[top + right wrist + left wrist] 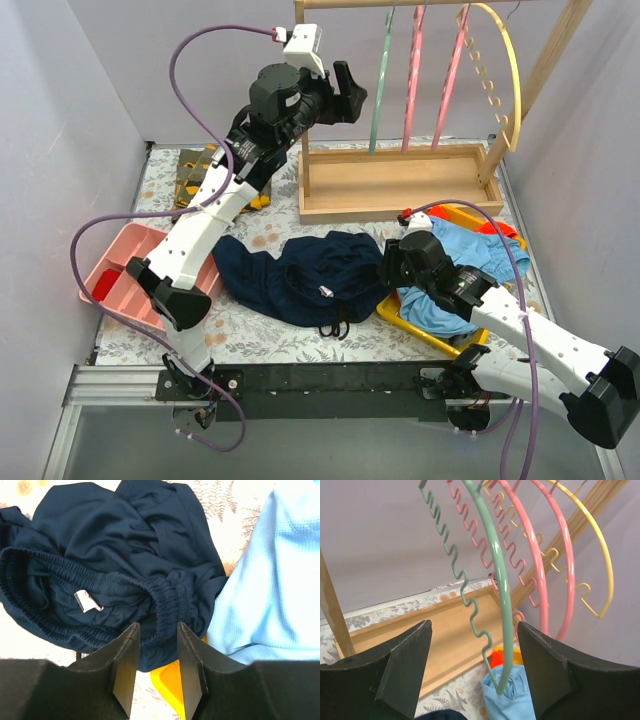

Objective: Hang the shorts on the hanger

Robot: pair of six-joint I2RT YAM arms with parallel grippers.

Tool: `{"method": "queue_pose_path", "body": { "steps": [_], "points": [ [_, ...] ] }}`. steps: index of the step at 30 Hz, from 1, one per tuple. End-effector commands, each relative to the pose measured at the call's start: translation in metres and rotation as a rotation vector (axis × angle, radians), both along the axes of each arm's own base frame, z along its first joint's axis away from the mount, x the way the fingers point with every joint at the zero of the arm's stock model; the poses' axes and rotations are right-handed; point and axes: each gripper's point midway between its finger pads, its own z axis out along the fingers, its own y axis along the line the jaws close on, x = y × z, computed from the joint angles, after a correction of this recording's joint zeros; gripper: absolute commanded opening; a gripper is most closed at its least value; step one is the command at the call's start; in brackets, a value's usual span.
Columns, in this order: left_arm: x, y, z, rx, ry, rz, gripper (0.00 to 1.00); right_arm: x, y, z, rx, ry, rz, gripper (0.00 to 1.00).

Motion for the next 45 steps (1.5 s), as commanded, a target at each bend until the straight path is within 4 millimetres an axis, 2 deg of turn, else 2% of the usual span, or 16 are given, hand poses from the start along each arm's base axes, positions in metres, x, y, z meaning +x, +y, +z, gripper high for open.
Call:
{"method": "queue_pose_path", "body": {
  "steps": [1, 5, 13, 15, 17, 20, 23, 24, 27, 38, 43, 45],
  "points": [
    [0.009, 0.007, 0.043, -0.047, -0.162, 0.043, 0.7, 0.0, 0.003, 0.005, 0.028, -0.03, 0.022, 0.44],
    [0.012, -0.003, 0.051, -0.069, -0.2, 0.017, 0.7, -0.001, 0.002, 0.005, 0.026, -0.033, 0.026, 0.44],
    [0.009, -0.019, 0.048, -0.069, -0.216, 0.017, 0.7, -0.003, 0.007, 0.001, 0.035, -0.016, 0.051, 0.44],
    [0.012, -0.028, 0.037, -0.048, -0.198, 0.035, 0.68, -0.004, 0.007, 0.0, 0.037, -0.012, 0.052, 0.44],
    [0.021, -0.026, 0.03, -0.022, -0.191, 0.106, 0.67, -0.006, 0.007, 0.0, 0.046, -0.012, 0.052, 0.44],
    [0.024, -0.03, 0.021, 0.013, -0.195, 0.163, 0.65, -0.008, 0.007, 0.001, 0.055, -0.01, 0.056, 0.44],
    [0.024, -0.034, 0.022, 0.028, -0.215, 0.194, 0.65, -0.01, 0.005, 0.001, 0.056, -0.013, 0.057, 0.44],
    [0.026, -0.041, 0.014, 0.055, -0.215, 0.199, 0.65, -0.01, 0.004, 0.0, 0.054, -0.013, 0.056, 0.44],
    [0.03, -0.045, 0.007, 0.094, -0.223, 0.234, 0.64, -0.01, 0.002, -0.001, 0.046, -0.014, 0.053, 0.45],
    [0.039, -0.054, -0.016, 0.181, -0.218, 0.256, 0.43, -0.011, 0.004, -0.005, 0.046, -0.003, 0.06, 0.45],
    [0.042, -0.055, -0.018, 0.203, -0.229, 0.258, 0.3, -0.012, 0.004, -0.007, 0.041, 0.003, 0.061, 0.45],
    [0.043, -0.056, -0.018, 0.213, -0.24, 0.26, 0.21, -0.011, 0.004, -0.006, 0.042, 0.0, 0.062, 0.45]
  ]
}}
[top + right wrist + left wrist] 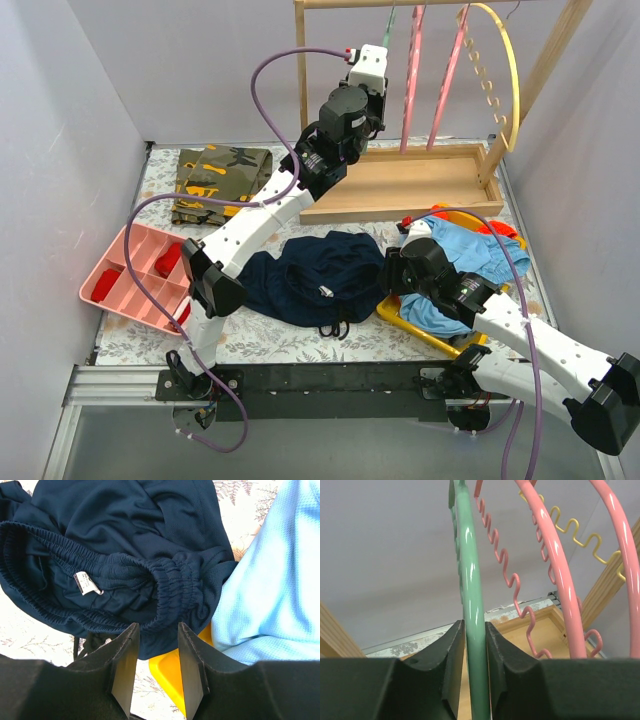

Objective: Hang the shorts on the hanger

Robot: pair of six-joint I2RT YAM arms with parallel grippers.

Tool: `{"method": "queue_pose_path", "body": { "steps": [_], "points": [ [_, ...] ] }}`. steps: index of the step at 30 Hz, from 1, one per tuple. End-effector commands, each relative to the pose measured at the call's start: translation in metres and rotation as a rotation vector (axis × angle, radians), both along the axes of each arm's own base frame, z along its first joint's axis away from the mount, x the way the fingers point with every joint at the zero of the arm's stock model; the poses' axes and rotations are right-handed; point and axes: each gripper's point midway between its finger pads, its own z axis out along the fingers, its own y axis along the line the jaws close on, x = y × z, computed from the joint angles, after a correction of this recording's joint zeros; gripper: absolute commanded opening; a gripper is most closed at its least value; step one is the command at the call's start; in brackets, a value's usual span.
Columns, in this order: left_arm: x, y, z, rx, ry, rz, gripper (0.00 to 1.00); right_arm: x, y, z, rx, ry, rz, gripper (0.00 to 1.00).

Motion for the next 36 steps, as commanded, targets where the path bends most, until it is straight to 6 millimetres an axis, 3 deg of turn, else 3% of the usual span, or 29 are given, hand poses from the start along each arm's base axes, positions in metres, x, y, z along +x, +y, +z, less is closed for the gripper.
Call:
{"method": "queue_pose_path", "body": {
  "steps": [1, 5, 17, 36],
  "points": [
    [-0.002, 0.005, 0.022, -0.001, -0.056, 0.02, 0.18, 0.004, 0.004, 0.007, 0.025, -0.024, 0.003, 0.45],
    [-0.001, 0.006, 0.029, 0.002, -0.084, 0.028, 0.0, 0.004, 0.004, 0.007, 0.023, -0.023, 0.006, 0.45],
    [-0.007, 0.029, 0.082, -0.095, -0.213, 0.096, 0.0, 0.006, 0.004, 0.008, 0.014, -0.026, 0.003, 0.45],
    [-0.026, 0.053, 0.112, -0.176, -0.279, 0.11, 0.0, 0.009, 0.005, 0.004, -0.01, -0.015, 0.003, 0.45]
  ]
}}
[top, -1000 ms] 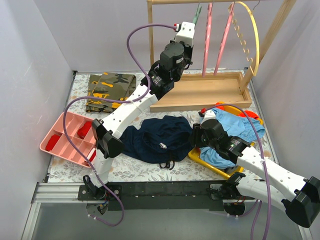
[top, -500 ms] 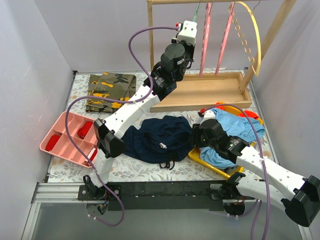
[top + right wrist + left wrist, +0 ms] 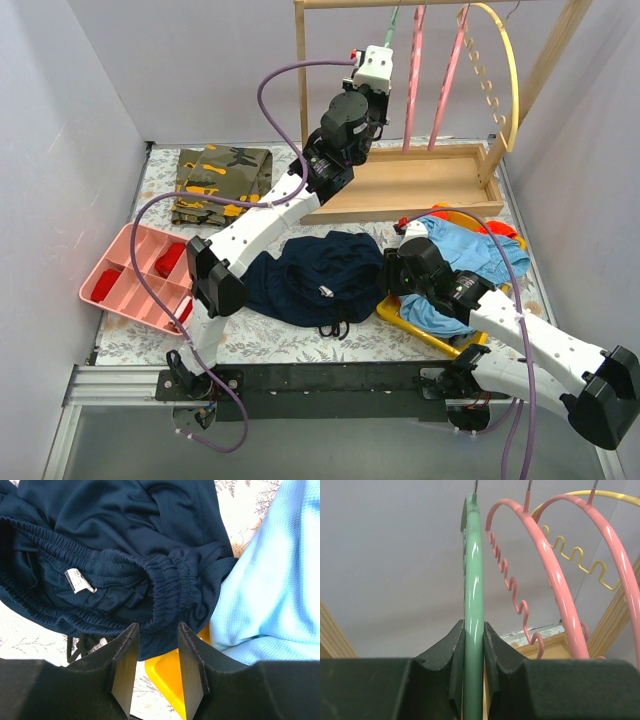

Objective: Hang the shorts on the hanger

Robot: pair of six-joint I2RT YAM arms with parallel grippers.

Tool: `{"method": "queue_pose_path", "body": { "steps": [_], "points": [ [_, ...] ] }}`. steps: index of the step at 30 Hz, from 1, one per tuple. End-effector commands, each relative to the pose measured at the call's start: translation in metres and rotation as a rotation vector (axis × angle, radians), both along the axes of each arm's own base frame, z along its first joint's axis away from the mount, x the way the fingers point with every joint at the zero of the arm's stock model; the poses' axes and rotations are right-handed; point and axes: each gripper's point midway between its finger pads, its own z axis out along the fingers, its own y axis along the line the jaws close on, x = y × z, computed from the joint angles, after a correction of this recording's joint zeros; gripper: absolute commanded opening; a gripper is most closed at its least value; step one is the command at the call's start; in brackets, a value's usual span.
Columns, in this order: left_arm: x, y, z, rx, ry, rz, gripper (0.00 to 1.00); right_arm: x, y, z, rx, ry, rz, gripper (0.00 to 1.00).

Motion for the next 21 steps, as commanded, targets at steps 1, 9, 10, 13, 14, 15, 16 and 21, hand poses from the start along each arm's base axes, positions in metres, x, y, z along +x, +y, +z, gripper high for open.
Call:
{"method": "queue_pose_path", "body": {
  "steps": [1, 9, 10, 13, 14, 15, 16, 21],
  "points": [
    [-0.04, 0.056, 0.098, -0.178, -0.151, 0.035, 0.0, 0.009, 0.005, 0.013, 0.018, -0.04, 0.001, 0.45],
    [-0.051, 0.065, 0.103, -0.195, -0.151, 0.017, 0.0, 0.011, 0.007, 0.013, 0.015, -0.039, 0.002, 0.45],
    [-0.051, 0.065, 0.101, -0.192, -0.149, 0.015, 0.0, 0.011, 0.007, 0.012, 0.014, -0.038, 0.002, 0.45],
    [-0.054, 0.068, 0.101, -0.189, -0.141, 0.01, 0.0, 0.011, 0.007, 0.013, 0.014, -0.039, 0.003, 0.45],
    [-0.055, 0.067, 0.097, -0.182, -0.133, 0.007, 0.0, 0.012, 0.008, 0.014, 0.015, -0.042, 0.004, 0.45],
    [-0.06, 0.071, 0.102, -0.187, -0.136, 0.001, 0.0, 0.012, 0.007, 0.014, 0.011, -0.041, 0.004, 0.45],
    [-0.062, 0.072, 0.1, -0.183, -0.133, -0.008, 0.0, 0.012, 0.007, 0.014, 0.013, -0.044, 0.001, 0.45],
    [-0.074, 0.081, 0.086, -0.162, -0.104, -0.032, 0.0, 0.014, 0.005, 0.017, 0.002, -0.054, -0.001, 0.45]
  ]
}}
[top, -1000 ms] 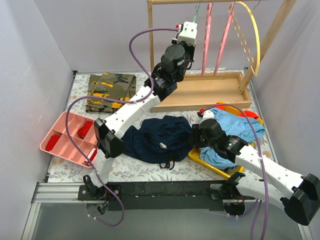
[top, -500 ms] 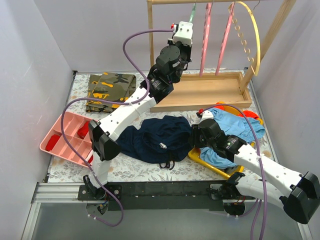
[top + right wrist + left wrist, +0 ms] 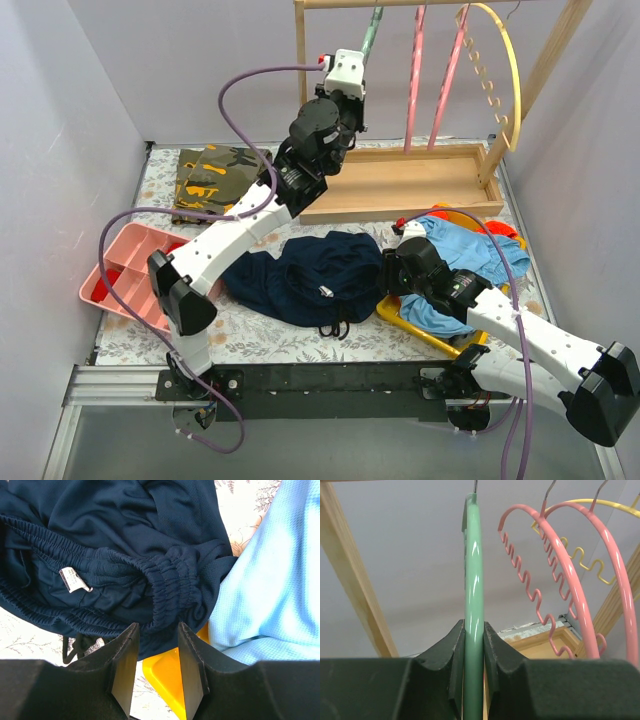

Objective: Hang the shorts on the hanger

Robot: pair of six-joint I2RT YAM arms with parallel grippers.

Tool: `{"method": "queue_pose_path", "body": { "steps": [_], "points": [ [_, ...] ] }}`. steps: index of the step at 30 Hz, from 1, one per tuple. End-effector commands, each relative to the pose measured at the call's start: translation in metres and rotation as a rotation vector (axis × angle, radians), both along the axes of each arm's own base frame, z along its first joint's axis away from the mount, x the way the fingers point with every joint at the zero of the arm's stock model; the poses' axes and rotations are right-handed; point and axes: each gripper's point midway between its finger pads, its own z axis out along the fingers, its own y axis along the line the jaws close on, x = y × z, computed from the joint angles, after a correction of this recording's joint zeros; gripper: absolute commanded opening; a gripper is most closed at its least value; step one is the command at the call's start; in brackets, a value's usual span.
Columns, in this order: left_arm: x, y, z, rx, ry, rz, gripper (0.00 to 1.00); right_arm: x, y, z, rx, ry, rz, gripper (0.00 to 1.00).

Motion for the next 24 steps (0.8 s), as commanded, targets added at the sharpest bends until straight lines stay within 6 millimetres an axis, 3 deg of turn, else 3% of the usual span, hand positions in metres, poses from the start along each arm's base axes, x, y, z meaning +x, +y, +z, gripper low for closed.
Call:
{"method": "queue_pose_path", "body": {
  "steps": [1, 3, 5, 7, 8, 9, 10, 11, 12, 13, 14, 15, 16, 17, 18, 20, 21, 24],
  "points": [
    [-0.047, 0.051, 0.077, -0.148, -0.117, -0.022, 0.0, 0.013, 0.004, 0.023, 0.019, -0.072, -0.004, 0.45],
    [-0.05, 0.051, 0.063, -0.132, -0.092, -0.038, 0.0, 0.014, 0.003, 0.024, 0.009, -0.075, -0.006, 0.45],
    [-0.065, 0.065, 0.07, -0.148, -0.099, -0.051, 0.0, 0.015, 0.002, 0.026, 0.006, -0.081, -0.007, 0.45],
    [-0.071, 0.068, 0.054, -0.131, -0.055, -0.068, 0.0, 0.016, 0.001, 0.027, -0.002, -0.085, -0.007, 0.45],
    [-0.084, 0.08, 0.065, -0.163, -0.07, -0.08, 0.0, 0.017, 0.001, 0.03, -0.002, -0.092, -0.008, 0.45],
    [-0.085, 0.079, 0.041, -0.121, -0.021, -0.083, 0.0, 0.016, 0.001, 0.031, -0.005, -0.092, -0.006, 0.45],
    [-0.091, 0.082, 0.031, -0.122, 0.016, -0.098, 0.0, 0.016, 0.001, 0.033, -0.005, -0.094, -0.005, 0.45],
    [-0.107, 0.098, 0.038, -0.144, 0.008, -0.109, 0.0, 0.016, 0.0, 0.035, -0.006, -0.098, -0.002, 0.46],
    [-0.114, 0.102, 0.032, -0.14, 0.023, -0.129, 0.0, 0.016, -0.001, 0.036, -0.009, -0.1, -0.005, 0.46],
    [-0.121, 0.106, 0.004, -0.099, 0.087, -0.139, 0.0, 0.016, -0.003, 0.037, -0.016, -0.107, -0.004, 0.46],
    [-0.14, 0.123, 0.011, -0.139, 0.082, -0.155, 0.0, 0.016, -0.004, 0.036, -0.025, -0.108, -0.006, 0.47],
    [-0.153, 0.128, 0.006, -0.136, 0.098, -0.194, 0.0, 0.016, -0.007, 0.036, -0.033, -0.112, -0.009, 0.47],
    [-0.16, 0.131, -0.028, -0.073, 0.177, -0.206, 0.0, 0.015, -0.009, 0.035, -0.048, -0.112, -0.003, 0.48],
    [-0.17, 0.135, -0.037, -0.069, 0.204, -0.233, 0.0, 0.015, -0.01, 0.034, -0.054, -0.113, -0.003, 0.49],
    [-0.189, 0.151, -0.035, -0.081, 0.2, -0.255, 0.0, 0.014, -0.012, 0.031, -0.061, -0.111, -0.005, 0.49],
    [-0.213, 0.155, -0.072, -0.004, 0.306, -0.329, 0.0, 0.012, -0.015, 0.03, -0.069, -0.116, 0.003, 0.49],
    [-0.227, 0.164, -0.076, 0.001, 0.316, -0.356, 0.0, 0.011, -0.016, 0.03, -0.068, -0.12, 0.002, 0.5],
    [-0.265, 0.167, -0.115, 0.071, 0.454, -0.48, 0.0, 0.008, -0.016, 0.031, -0.053, -0.127, 0.012, 0.52]
  ]
}}
